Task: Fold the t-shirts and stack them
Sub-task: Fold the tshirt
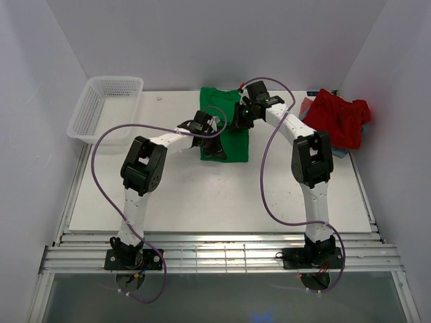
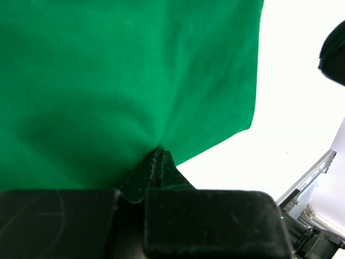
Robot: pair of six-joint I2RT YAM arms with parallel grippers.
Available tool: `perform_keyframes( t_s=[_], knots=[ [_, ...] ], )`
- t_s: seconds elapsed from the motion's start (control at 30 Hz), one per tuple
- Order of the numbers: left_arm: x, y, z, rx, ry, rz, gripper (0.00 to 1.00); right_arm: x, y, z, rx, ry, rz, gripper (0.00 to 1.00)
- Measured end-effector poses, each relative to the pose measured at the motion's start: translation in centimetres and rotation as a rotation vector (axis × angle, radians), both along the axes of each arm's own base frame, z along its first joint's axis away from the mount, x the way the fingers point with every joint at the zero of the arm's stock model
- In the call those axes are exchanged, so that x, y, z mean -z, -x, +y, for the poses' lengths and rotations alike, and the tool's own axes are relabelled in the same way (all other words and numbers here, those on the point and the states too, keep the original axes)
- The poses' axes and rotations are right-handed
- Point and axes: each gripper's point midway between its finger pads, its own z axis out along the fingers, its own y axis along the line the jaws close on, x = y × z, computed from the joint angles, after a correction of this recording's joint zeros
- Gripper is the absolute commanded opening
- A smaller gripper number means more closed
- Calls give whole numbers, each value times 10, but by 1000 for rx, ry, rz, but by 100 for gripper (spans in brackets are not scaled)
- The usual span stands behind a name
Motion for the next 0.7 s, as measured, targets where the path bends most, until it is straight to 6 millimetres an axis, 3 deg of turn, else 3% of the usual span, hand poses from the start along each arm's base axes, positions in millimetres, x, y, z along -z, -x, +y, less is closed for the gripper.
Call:
perform_keyframes(
  t_s=[0.37,0.7],
  knots=[
    [6,18,6,66,10,-77,0,9,2,5,-19,-22,21,8],
    [8,88,21,121,-10,-34,0,48,10,2,-19,3,87,8]
  ],
)
